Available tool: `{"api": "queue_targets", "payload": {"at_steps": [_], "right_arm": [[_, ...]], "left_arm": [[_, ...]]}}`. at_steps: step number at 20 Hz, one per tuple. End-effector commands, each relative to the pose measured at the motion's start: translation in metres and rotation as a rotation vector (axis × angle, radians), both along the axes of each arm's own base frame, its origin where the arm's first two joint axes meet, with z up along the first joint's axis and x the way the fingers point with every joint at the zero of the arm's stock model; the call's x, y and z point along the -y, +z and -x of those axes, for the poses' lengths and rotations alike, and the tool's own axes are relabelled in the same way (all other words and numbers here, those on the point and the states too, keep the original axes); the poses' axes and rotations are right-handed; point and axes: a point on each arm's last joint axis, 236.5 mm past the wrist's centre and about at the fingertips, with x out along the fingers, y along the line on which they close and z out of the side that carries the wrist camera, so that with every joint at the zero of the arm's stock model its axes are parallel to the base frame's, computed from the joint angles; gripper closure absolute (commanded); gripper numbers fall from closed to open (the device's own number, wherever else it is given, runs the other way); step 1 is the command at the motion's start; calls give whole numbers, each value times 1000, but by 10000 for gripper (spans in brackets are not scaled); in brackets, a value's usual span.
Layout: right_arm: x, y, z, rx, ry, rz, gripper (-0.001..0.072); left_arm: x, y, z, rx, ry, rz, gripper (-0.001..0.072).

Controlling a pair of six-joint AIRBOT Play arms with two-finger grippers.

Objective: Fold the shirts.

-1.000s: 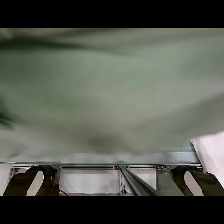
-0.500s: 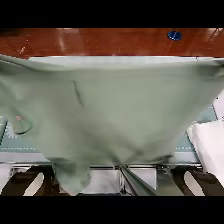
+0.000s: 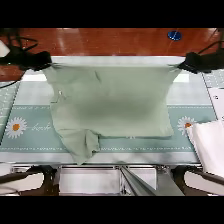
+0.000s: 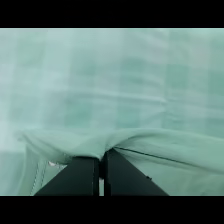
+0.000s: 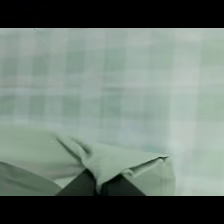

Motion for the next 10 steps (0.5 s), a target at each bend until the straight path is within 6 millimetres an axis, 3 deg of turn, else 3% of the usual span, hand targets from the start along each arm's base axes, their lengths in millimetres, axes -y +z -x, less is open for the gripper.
{"api": "queue_targets", "payload": {"at_steps": [1,4,6,8,10], "right_arm": [[14,-52,-58,-56,-55,-33,691],[10,-72,-67,-117,-28,-55,691],[9,-74,-58,-135,22,-31,691],[12,-76,-34,-194,112,10,691],[24,-88,6,-346,174,47,691]], "left_arm": [[14,-48,-54,-68,23,93,691],[32,-55,-65,-100,2,178,690],[35,-59,-52,-144,-69,147,690],[34,-67,-22,-246,-197,101,690],[31,-80,32,-456,-315,102,690]]}}
